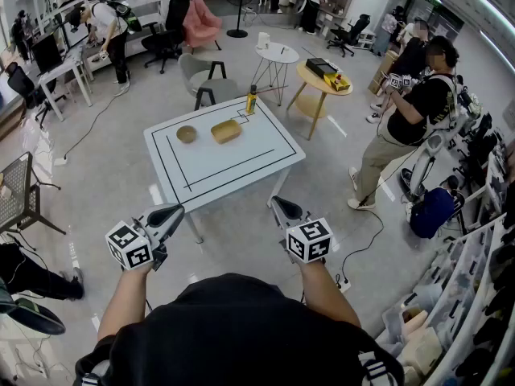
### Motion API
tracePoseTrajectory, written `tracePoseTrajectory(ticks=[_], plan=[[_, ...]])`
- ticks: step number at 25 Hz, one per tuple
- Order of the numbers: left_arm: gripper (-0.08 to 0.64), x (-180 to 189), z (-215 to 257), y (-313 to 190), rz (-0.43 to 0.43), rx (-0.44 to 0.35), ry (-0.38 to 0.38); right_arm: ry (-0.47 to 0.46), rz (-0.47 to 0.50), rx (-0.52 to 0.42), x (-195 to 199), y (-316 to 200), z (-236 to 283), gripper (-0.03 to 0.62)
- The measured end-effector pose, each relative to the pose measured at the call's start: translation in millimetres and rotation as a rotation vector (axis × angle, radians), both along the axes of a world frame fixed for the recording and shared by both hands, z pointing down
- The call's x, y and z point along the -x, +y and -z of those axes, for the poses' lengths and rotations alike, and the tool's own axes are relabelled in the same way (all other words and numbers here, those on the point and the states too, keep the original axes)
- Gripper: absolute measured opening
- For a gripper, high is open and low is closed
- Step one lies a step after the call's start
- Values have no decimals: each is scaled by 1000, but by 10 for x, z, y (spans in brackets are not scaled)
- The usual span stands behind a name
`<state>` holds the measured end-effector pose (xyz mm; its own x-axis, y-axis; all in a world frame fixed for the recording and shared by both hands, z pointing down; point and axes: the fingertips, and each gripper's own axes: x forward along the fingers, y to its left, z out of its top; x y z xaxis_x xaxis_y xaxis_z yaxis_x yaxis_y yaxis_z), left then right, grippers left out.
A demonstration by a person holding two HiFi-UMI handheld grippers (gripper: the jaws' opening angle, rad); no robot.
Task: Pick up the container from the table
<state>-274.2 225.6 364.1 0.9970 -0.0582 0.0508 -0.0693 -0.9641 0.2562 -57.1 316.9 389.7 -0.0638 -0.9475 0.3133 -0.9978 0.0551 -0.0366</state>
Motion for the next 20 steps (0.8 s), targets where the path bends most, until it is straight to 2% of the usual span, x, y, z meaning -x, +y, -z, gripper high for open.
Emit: tracePoseTrajectory(ticks=[20], plan=[[11, -6, -72, -61, -1, 26, -20, -11, -9, 3, -52, -130, 0, 6]])
